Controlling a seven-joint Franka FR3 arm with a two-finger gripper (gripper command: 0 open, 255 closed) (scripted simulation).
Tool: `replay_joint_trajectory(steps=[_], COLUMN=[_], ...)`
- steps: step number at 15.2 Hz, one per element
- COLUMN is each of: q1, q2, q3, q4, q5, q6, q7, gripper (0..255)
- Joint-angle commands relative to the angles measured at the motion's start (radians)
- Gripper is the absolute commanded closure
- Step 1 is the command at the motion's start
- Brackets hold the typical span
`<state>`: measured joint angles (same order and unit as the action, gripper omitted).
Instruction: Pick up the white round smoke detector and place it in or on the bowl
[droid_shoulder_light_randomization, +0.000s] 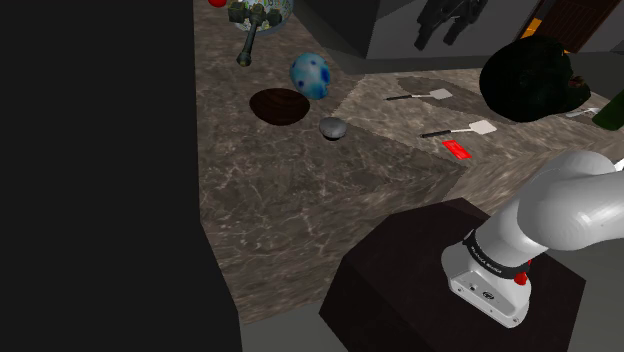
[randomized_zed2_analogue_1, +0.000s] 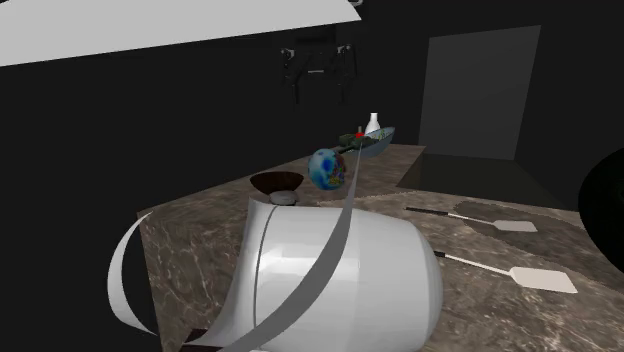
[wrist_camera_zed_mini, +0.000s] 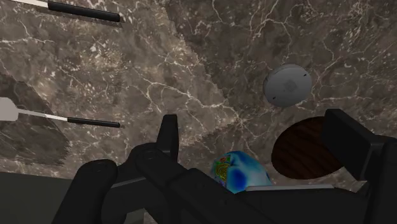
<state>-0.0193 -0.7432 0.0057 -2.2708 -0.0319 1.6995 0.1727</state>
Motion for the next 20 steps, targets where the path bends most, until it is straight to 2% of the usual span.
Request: replay_joint_trajectory(steps=[1, 11, 20], q1=[0.0, 0.009, 0.019], q2=[0.0, 0.239, 0.531], q3=[0.0, 0.097, 0.17], q4=[0.0, -0.07, -0.035], q5=[0.0, 0.058, 0.083], q6=[0.0, 0.212, 0.388], q7=[0.0, 0.177, 0.33], gripper=[0, 0, 0])
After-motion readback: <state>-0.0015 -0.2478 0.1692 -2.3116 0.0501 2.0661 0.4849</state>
